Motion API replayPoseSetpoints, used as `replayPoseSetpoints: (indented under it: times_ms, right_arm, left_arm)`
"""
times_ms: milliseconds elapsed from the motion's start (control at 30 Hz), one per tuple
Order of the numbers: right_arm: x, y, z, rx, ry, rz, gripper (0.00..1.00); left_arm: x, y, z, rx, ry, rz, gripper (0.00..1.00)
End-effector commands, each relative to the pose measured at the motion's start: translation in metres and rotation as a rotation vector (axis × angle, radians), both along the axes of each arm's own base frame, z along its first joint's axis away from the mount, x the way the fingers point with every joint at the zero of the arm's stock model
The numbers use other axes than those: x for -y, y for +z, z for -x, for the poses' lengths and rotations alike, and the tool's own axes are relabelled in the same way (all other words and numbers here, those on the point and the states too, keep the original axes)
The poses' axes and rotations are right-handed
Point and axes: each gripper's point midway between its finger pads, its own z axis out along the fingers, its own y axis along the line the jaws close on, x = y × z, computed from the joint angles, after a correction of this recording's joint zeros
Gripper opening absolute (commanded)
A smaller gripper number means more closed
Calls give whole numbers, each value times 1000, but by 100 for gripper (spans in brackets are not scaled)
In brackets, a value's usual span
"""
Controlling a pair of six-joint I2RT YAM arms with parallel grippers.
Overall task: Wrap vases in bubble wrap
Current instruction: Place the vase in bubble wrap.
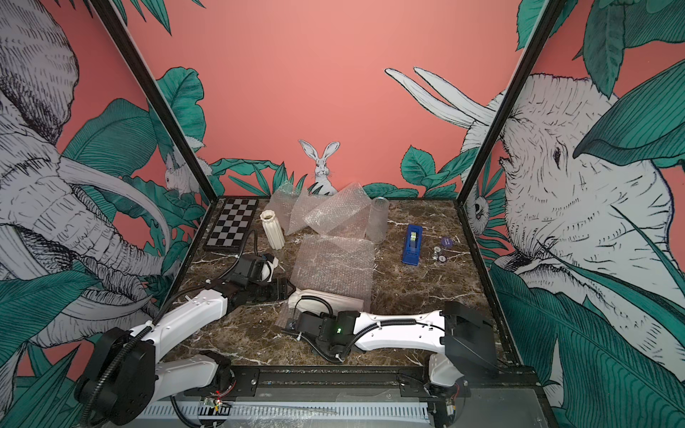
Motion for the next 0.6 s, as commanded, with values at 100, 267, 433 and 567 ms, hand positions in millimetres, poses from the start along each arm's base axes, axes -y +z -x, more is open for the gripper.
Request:
replayPoseSetpoints:
  times_ms: [100, 267, 433, 567]
  right_arm:
    - [9, -31, -4, 27, -23, 85, 62]
    - [11, -42, -11, 75, -21, 129, 61]
    - [14, -51, -15, 95, -17, 160, 51]
    - [15, -52, -20, 128, -26, 165, 40]
  left_arm:
    - [4, 1, -2, 8, -1, 3, 78]
    - [4, 0, -4, 6, 2, -7, 79]
    - [5, -1, -7, 2, 6, -9, 79]
    - [7, -3, -9, -5, 2, -18, 79]
